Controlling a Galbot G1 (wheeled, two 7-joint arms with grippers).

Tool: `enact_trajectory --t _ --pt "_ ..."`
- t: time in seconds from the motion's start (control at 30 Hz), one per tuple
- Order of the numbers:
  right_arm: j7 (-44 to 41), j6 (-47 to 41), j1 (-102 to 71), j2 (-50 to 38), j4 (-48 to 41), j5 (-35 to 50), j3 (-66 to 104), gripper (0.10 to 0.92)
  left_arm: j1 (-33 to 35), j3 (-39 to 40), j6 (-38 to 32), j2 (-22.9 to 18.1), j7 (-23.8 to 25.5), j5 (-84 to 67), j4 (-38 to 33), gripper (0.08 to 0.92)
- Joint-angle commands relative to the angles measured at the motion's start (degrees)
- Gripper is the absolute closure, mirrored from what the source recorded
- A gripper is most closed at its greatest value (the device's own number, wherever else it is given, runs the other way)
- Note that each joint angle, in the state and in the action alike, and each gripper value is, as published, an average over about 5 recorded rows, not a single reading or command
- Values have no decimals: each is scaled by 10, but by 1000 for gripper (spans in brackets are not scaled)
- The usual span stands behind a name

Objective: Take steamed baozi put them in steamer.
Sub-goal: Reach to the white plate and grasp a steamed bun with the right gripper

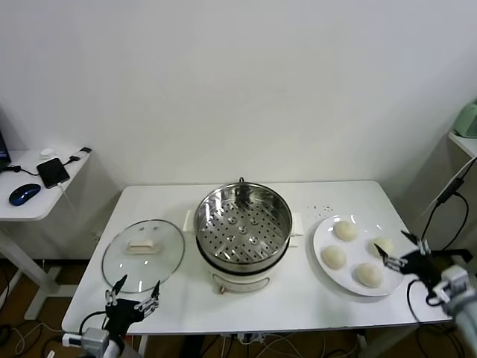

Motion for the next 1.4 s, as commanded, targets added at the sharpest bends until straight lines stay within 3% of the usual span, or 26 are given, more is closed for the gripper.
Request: enact_trajectory --t 0.03,0.23,0.37,0.57,0.83,1.4 --pt "-270 0 346 -117 -121 -215 -258 203 3 0 -2 -3 -1 1 -5 177" --pt "-359 26 528 -93 -182 -283 -479 203 4 1 -5 -8 -4 1 -8 177" --pt "-375 87 577 -44 -257 -313 -534 203 4 -1 -6 -9 -5 0 -8 177" --pt "-347 140 562 62 -367 -401 -478 203 5 -6 -5 -10 -6 -4 -9 177" --pt "-331 154 544 117 -440 -410 -445 203 7 -9 -5 -12 -7 -4 -1 177" --pt "-276 173 532 166 -496 -458 -413 203 5 -8 -4 -14 -6 -3 7 177"
